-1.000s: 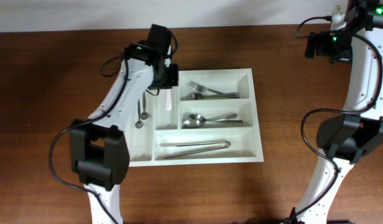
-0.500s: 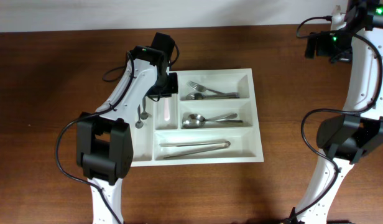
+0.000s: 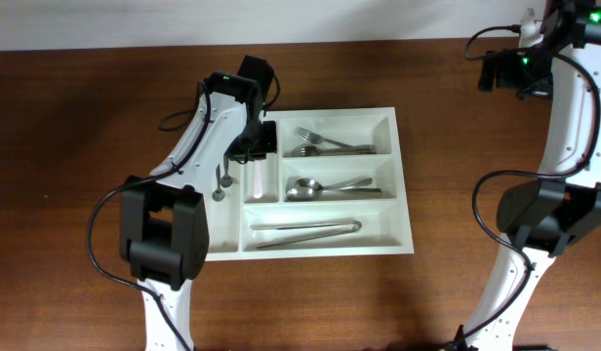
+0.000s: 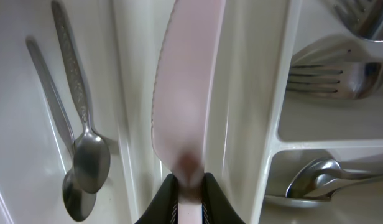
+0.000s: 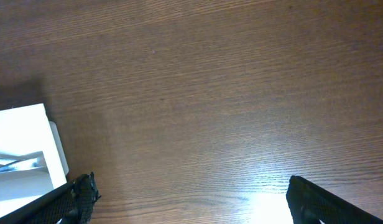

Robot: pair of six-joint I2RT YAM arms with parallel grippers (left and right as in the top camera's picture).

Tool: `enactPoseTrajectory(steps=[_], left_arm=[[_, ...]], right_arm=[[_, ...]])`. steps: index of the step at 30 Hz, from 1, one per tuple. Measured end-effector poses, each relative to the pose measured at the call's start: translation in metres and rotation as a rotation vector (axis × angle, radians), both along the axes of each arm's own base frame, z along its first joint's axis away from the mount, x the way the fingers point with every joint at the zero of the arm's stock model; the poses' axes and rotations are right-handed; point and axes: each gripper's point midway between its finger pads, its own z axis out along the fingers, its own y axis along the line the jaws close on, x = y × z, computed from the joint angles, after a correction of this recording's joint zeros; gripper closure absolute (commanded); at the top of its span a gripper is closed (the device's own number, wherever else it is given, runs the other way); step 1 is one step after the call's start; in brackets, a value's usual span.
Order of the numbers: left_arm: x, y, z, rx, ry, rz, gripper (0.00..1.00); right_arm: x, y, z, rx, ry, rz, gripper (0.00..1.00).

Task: Pack container
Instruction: 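Lower the pink knife into the narrow left-middle compartment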

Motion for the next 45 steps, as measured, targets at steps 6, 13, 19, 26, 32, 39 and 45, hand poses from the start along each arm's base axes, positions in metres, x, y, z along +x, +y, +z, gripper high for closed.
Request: enactPoseTrajectory(steps=[6, 13, 19, 26, 32, 39, 45], left_arm=[[0.0, 0.0, 0.0, 0.0, 0.001, 0.0, 0.98], [-0.001, 0.0, -0.015, 0.011, 0.032, 0.0, 0.98], [-0.003, 0.001, -0.042, 0.029, 0.083, 0.0, 0.98], [-0.002, 0.001, -0.044, 0.028, 0.083, 0.001, 0.67], [-0.002, 0.0, -0.044, 0.023, 0.082, 0.011, 0.48], [0.001, -0.001, -0.04, 0.02, 0.07, 0.009, 0.47], [0.015, -0.005, -0.015, 0.007, 0.025, 0.009, 0.47]], right_arm=[[0.0, 0.0, 0.0, 0.0, 0.0, 0.001, 0.01], [0.0, 0.0, 0.0, 0.0, 0.0, 0.0, 0.01], [0.0, 0.0, 0.0, 0.0, 0.0, 0.0, 0.01], [0.0, 0.0, 0.0, 0.0, 0.0, 0.0, 0.01], [0.0, 0.0, 0.0, 0.0, 0.0, 0.001, 0.01], [0.0, 0.0, 0.0, 0.0, 0.0, 0.0, 0.01], [0.0, 0.0, 0.0, 0.0, 0.0, 0.0, 0.01]])
